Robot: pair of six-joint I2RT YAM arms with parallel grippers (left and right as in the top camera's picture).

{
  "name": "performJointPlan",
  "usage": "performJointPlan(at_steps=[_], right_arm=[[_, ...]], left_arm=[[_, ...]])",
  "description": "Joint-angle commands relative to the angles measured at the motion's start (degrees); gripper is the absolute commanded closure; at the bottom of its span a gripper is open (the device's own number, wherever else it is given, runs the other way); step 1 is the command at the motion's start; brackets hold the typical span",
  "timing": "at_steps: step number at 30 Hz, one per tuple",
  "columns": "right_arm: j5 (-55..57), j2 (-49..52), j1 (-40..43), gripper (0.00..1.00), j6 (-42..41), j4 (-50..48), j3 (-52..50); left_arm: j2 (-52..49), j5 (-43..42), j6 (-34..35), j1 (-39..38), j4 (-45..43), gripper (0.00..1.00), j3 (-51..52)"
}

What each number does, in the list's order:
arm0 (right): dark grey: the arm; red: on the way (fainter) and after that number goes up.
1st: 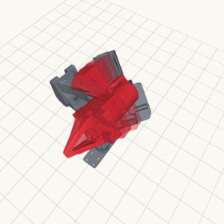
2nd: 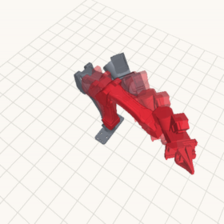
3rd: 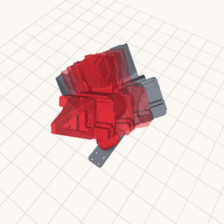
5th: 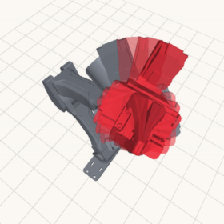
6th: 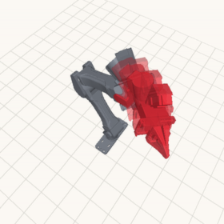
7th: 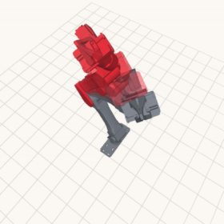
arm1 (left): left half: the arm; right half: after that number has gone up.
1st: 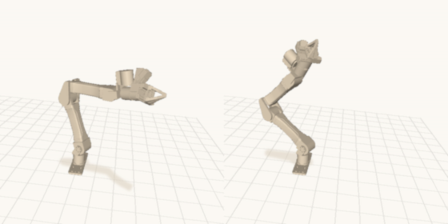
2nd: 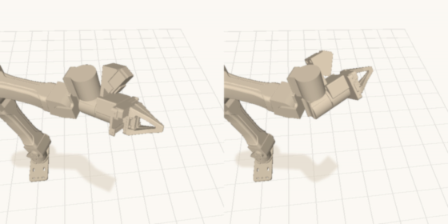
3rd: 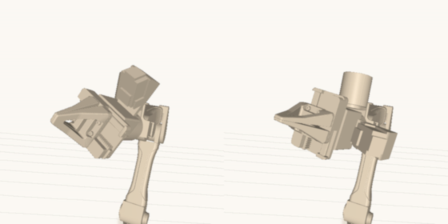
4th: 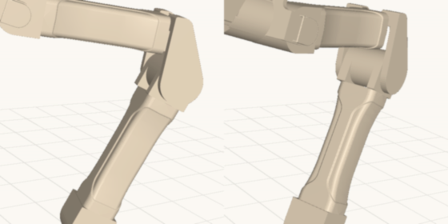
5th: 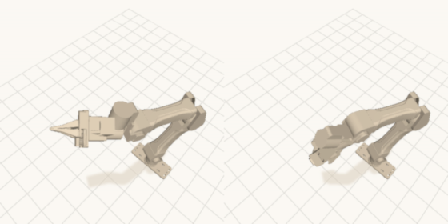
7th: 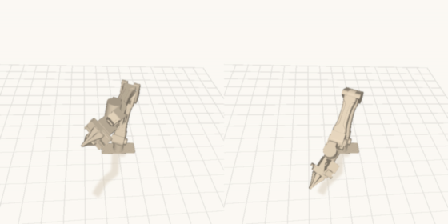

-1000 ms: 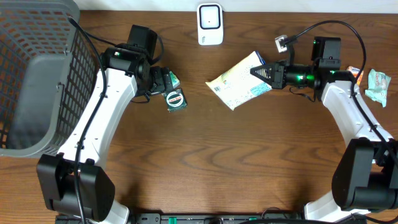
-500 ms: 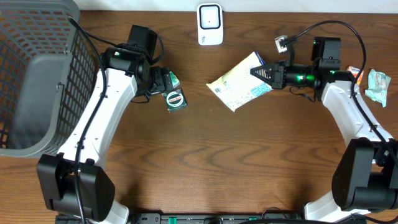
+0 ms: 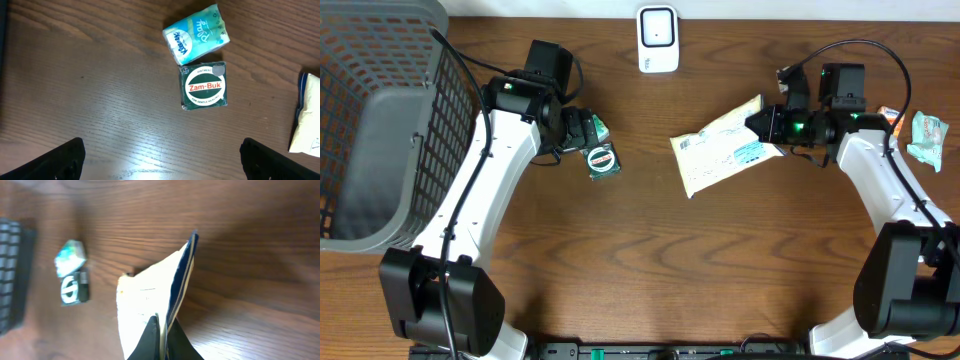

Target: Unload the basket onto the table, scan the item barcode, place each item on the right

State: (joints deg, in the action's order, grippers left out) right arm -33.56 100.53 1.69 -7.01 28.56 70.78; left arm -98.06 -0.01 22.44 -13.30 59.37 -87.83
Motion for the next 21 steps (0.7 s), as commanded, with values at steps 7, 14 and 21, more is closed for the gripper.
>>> performJointPlan(at_steps=[7, 14, 21], right_arm=[[4.50, 0.74, -0.50, 0.99, -0.63, 0.00, 0.68], [4.52, 0.74, -1.60, 0.99, -0.63, -0.11, 0.68], [2.56, 0.15, -2.08, 0.99, -1.11, -1.27, 0.81]], left_arm=[[0.02, 0.66, -0.31, 0.15, 0.15, 0.03, -0.48], [0.02, 0.66, -0.31, 0.15, 0.15, 0.02, -0.48], [0.02, 0.66, -0.31, 0.15, 0.15, 0.02, -0.48]])
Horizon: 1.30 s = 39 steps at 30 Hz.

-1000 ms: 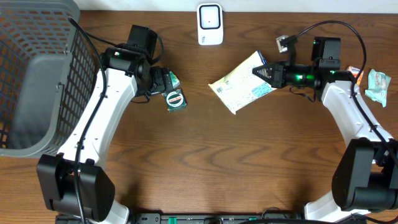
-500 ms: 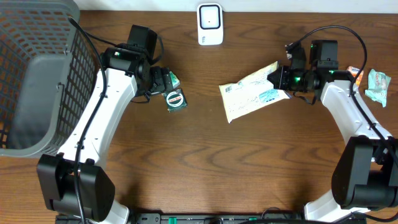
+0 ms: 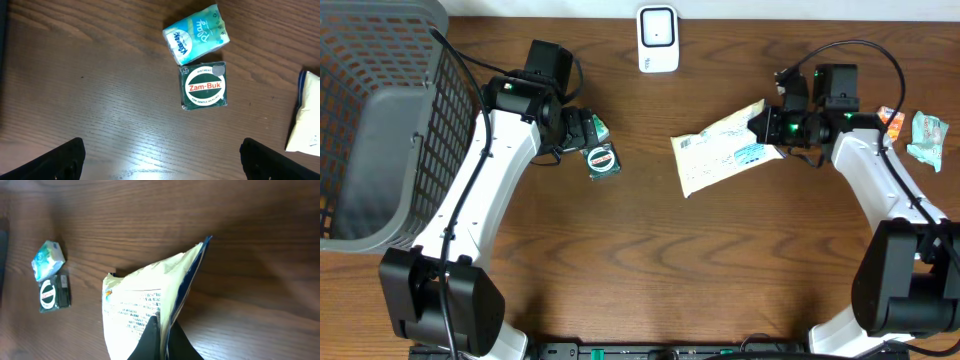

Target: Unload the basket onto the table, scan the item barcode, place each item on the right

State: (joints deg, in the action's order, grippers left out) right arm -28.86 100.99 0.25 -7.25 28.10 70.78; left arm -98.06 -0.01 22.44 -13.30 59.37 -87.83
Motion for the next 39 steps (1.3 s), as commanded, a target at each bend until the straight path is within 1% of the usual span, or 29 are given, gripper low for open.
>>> performJointPlan(at_steps=[1, 3, 5, 9, 13, 17, 21, 24, 26, 27, 30, 31, 33, 35, 36, 39], right_arm=[[-3.02, -0.63, -0.55, 0.99, -0.87, -1.18, 0.83], [-3.54, -2.60, -0.22, 0.99, -0.90, -1.88, 0.85], [-1.46, -4.52, -0.26, 0.99, -0.90, -1.66, 0.85], [7.32, -8.22, -1.66, 0.99, -0.63, 0.79, 0.85], [12.57, -10.78, -4.92, 0.98, 0.92, 3.19, 0.85], [23.56, -11.63, -11.41, 0.98, 0.87, 4.37, 0.85], [39.98, -11.28, -20.17, 0.98, 0.85, 6.27, 0.83], [45.81, -10.34, -26.21, 0.99, -0.28, 7.32, 0.83], [45.24, -9.31, -29.55, 0.99, -1.73, 7.28, 0.83], [43.30, -8.63, -31.78, 0.99, -3.76, 7.02, 0.83], [35.52, -8.46, -33.94, 0.98, -5.49, 5.73, 0.83], [30.47, -8.46, -34.36, 0.90, -5.64, 4.63, 0.85], [24.00, -8.46, -34.42, 0.87, -5.75, 3.52, 0.85], [20.85, -8.46, -34.42, 0.83, -7.17, 3.37, 0.85], [20.06, -8.48, -34.40, 0.80, -7.98, 3.45, 0.85], [19.43, -8.48, -34.21, 0.80, -8.39, 4.09, 0.85]], left_arm=[[0.02, 0.66, -0.31, 0.15, 0.15, 0.03, -0.48], [0.02, 0.66, -0.31, 0.15, 0.15, 0.02, -0.48], [0.02, 0.66, -0.31, 0.15, 0.15, 0.02, -0.48], [0.02, 0.66, -0.31, 0.15, 0.15, 0.02, -0.48], [0.02, 0.66, -0.31, 0.15, 0.15, 0.02, -0.48], [0.02, 0.66, -0.31, 0.15, 0.15, 0.02, -0.48], [0.02, 0.66, -0.31, 0.15, 0.15, 0.02, -0.48], [0.02, 0.66, -0.31, 0.15, 0.15, 0.02, -0.48], [0.02, 0.66, -0.31, 0.15, 0.15, 0.02, -0.48], [0.02, 0.66, -0.31, 0.15, 0.15, 0.03, -0.48], [0.02, 0.66, -0.31, 0.15, 0.15, 0.02, -0.48], [0.02, 0.66, -0.31, 0.15, 0.15, 0.02, -0.48], [0.02, 0.66, -0.31, 0.15, 0.15, 0.02, -0.48], [0.02, 0.66, -0.31, 0.15, 0.15, 0.02, -0.48], [0.02, 0.66, -0.31, 0.15, 0.15, 0.03, -0.48], [0.02, 0.66, -0.31, 0.15, 0.15, 0.02, -0.48]])
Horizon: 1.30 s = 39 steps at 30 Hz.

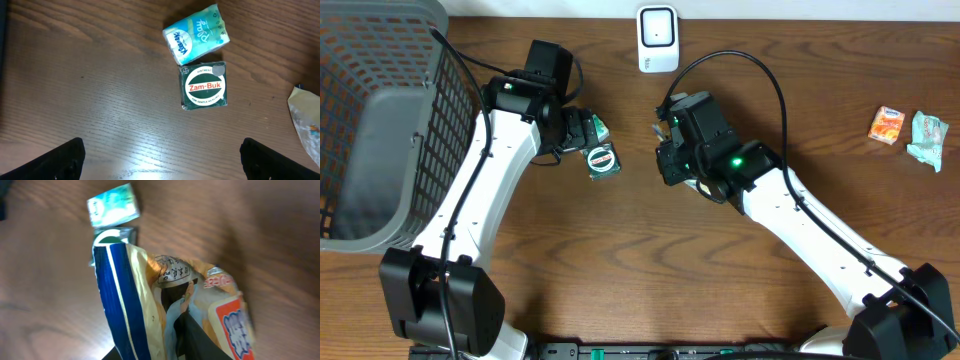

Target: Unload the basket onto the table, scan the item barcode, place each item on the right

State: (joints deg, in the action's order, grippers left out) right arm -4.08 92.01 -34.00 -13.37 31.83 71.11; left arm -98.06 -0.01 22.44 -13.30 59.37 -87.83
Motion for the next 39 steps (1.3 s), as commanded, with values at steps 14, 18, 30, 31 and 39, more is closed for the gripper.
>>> performJointPlan(at_steps=[14, 18, 30, 31, 39], right_arm=[[-6.75, 0.50, 1.95, 0.46, -2.29, 0.90, 0.52], [-6.97, 0.52, 2.97, 0.46, -2.34, 1.16, 0.52], [-3.89, 1.40, 3.10, 0.38, -1.20, 4.55, 0.39], [-2.49, 1.44, 3.13, 0.38, -1.22, 4.87, 0.39], [3.89, 2.62, 5.22, 0.84, -3.76, 5.49, 0.35]], left_arm=[[0.02, 0.66, -0.31, 0.15, 0.15, 0.02, -0.48], [0.02, 0.66, -0.31, 0.15, 0.15, 0.02, -0.48], [0.02, 0.66, -0.31, 0.15, 0.15, 0.02, -0.48], [0.02, 0.66, -0.31, 0.15, 0.15, 0.02, -0.48], [0.02, 0.66, -0.31, 0.15, 0.15, 0.02, -0.48]])
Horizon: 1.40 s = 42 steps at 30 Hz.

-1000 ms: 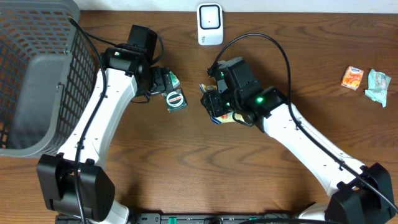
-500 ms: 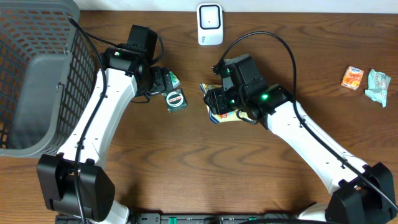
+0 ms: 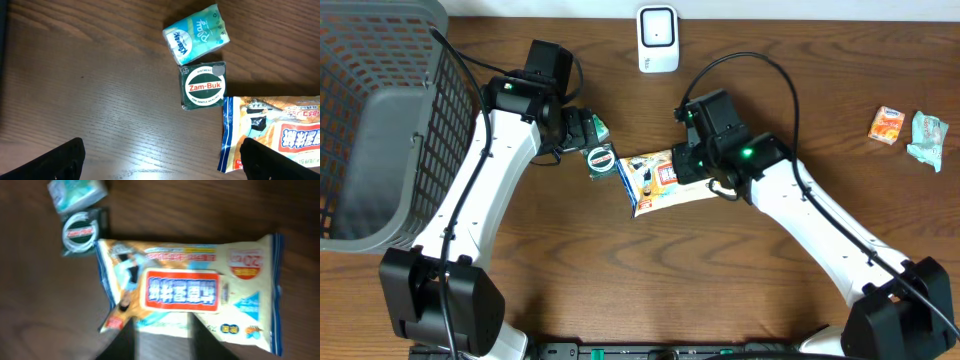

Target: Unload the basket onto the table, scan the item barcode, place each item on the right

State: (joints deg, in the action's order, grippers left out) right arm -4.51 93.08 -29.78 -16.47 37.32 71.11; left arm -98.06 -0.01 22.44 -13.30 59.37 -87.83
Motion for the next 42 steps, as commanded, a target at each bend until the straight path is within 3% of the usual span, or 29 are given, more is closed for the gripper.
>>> performJointPlan(at_steps=[1, 3, 16, 25, 28, 34, 42], right_arm=[[4.46, 2.14, 1.03, 0.89, -0.68, -0.02, 0.35], [4.15, 3.98, 0.98, 0.98, -1.14, -0.20, 0.35], [6.95, 20.17, 1.40, 0.99, -5.09, -1.70, 0.35], [15.28, 13.81, 7.80, 0.96, -6.34, 1.84, 2.19], [12.94, 10.47, 9.51, 0.95, -6.45, 2.34, 2.29], [-0.81, 6.69, 9.44, 0.78, -6.43, 2.43, 2.27], [0.66, 10.27, 5.05, 0.90, -6.95, 0.72, 1.51]], left_arm=[[0.02, 0.66, -0.31, 0.15, 0.15, 0.02, -0.48], [0.02, 0.66, -0.31, 0.15, 0.15, 0.02, -0.48], [0.02, 0.66, -0.31, 0.15, 0.15, 0.02, -0.48], [0.02, 0.66, -0.31, 0.15, 0.15, 0.02, -0.48], [0.02, 0.66, -0.31, 0.15, 0.15, 0.02, -0.48], [0.02, 0.66, -0.31, 0.15, 0.15, 0.02, -0.48], [0.02, 0.66, -0.31, 0.15, 0.15, 0.03, -0.48]])
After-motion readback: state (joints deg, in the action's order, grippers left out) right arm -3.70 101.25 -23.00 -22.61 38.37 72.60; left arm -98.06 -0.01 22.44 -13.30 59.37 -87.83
